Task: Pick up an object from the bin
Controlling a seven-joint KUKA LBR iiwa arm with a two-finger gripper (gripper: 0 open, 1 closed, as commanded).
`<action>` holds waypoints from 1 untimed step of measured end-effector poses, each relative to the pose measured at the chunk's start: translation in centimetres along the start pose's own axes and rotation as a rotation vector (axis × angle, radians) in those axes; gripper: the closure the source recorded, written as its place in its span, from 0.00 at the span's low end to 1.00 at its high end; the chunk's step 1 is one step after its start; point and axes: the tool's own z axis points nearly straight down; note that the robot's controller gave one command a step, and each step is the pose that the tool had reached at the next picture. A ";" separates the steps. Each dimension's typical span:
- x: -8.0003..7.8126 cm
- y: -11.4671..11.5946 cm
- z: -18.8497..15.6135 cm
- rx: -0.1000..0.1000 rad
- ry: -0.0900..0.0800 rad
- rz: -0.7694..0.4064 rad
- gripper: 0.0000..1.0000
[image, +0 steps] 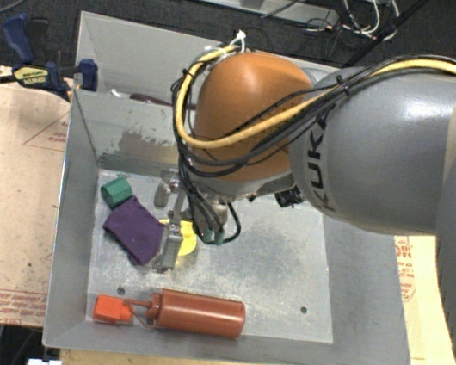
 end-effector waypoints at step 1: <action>-0.2 -0.1 -0.5 -0.002 -0.008 0.004 0.00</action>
Offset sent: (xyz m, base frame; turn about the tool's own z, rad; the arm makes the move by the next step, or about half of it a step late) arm 0.0301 -0.0079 -0.1508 0.4014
